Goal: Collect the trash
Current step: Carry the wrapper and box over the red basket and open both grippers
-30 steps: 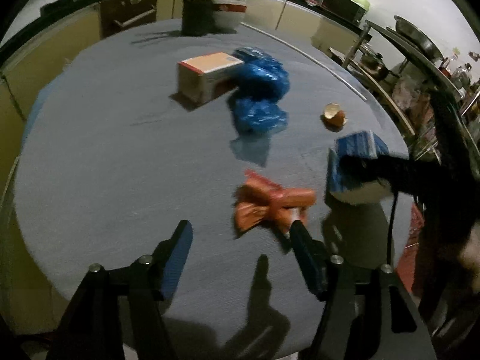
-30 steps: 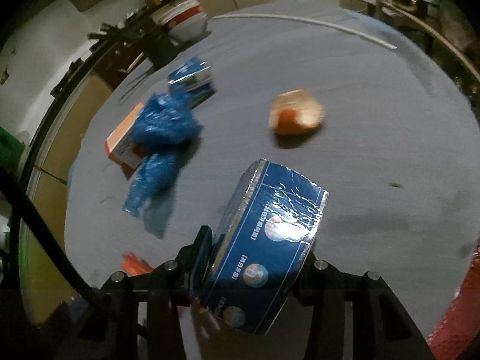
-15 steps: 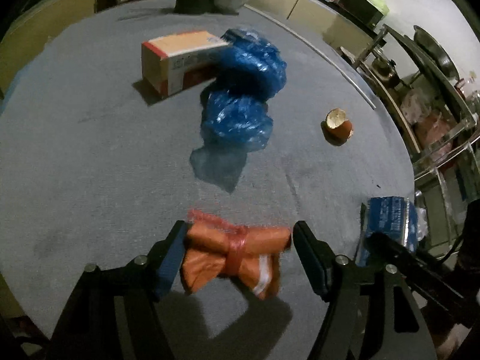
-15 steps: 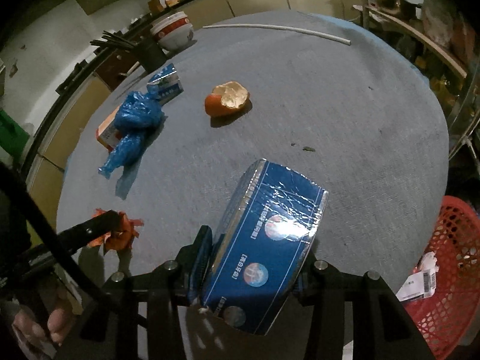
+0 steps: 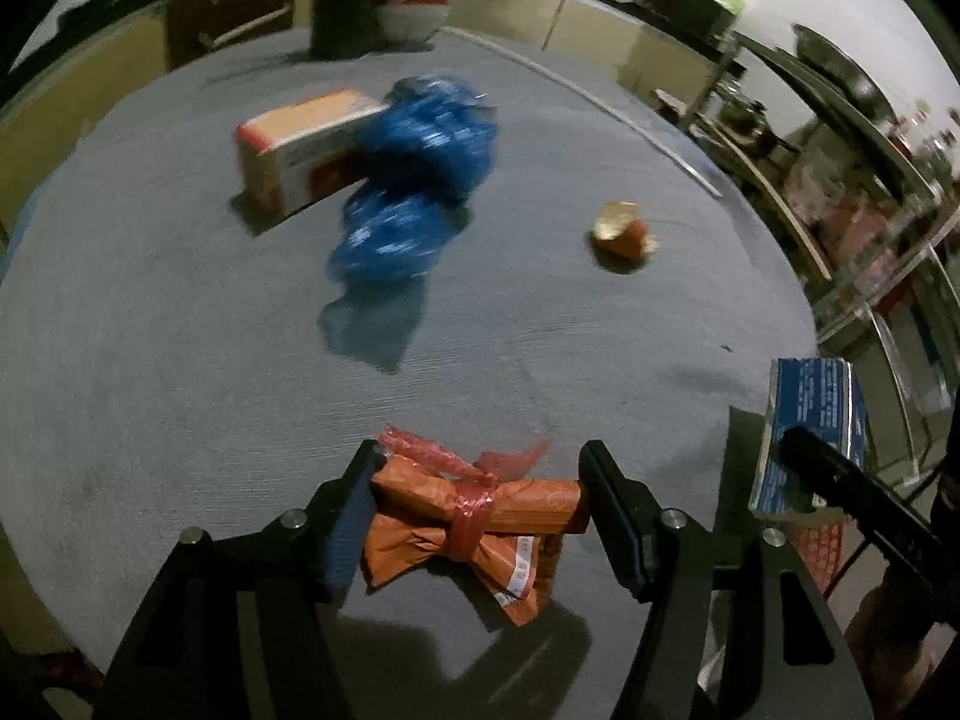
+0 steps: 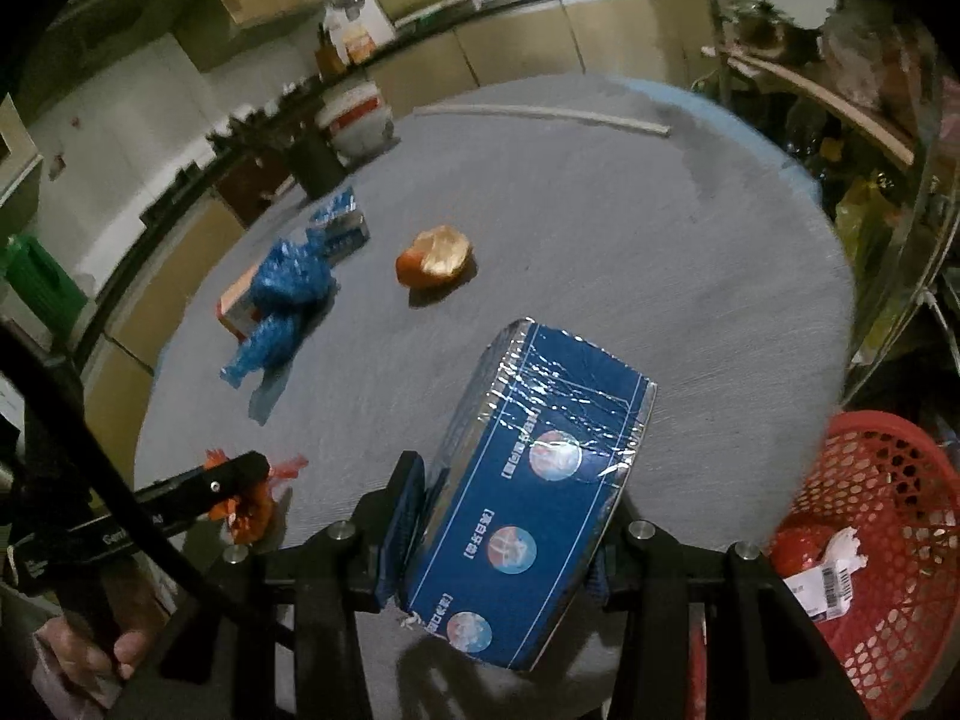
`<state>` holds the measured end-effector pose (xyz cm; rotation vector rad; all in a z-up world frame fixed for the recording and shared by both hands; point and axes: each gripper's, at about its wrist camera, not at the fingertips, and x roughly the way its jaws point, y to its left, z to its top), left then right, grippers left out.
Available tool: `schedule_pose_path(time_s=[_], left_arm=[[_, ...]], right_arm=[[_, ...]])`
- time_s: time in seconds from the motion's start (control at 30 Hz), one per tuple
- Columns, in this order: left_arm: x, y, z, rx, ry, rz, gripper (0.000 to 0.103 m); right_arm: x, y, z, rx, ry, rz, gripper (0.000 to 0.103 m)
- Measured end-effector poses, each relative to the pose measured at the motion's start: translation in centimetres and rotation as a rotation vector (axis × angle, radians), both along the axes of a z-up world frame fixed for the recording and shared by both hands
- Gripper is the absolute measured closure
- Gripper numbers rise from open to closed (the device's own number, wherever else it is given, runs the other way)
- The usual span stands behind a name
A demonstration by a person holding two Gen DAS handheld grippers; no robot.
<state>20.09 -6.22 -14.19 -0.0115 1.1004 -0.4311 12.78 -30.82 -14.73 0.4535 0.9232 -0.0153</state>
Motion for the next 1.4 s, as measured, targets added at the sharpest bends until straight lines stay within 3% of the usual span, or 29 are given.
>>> schedule_pose_path(time_s=[0.3, 0.67, 0.9, 1.0, 1.07, 1.4], left_arm=[[-4.2, -7.3, 1.9, 0.016, -0.056, -0.202, 0.035], [-10.5, -18.5, 1.9, 0.065, -0.09, -0.513, 0.035], [-14.5, -24.6, 0.7, 0.103, -0.08, -0.684, 0.034], [-15.0, -25.6, -0.1, 0.119, -0.035, -0.711, 0.034], [-15.2, -26.0, -0.6, 0.147, -0.018, -0.709, 0.034], [-13.6, -23.3, -0.6, 0.182, -0.004, -0.585, 0.034]], right_arm=[[-5.1, -5.4, 0.0, 0.032, -0.067, -0.113, 0.054], [-13.8, -13.4, -2.0, 0.079, -0.072, -0.312, 0.053], [-17.5, -16.2, -3.5, 0.137, -0.05, -0.387, 0.05], [-18.3, -17.2, -3.8, 0.169, -0.047, -0.399, 0.045], [-18.6, -18.0, -4.0, 0.205, -0.036, -0.402, 0.034], [-20.0, -20.5, -4.2, 0.253, -0.109, -0.434, 0.034]])
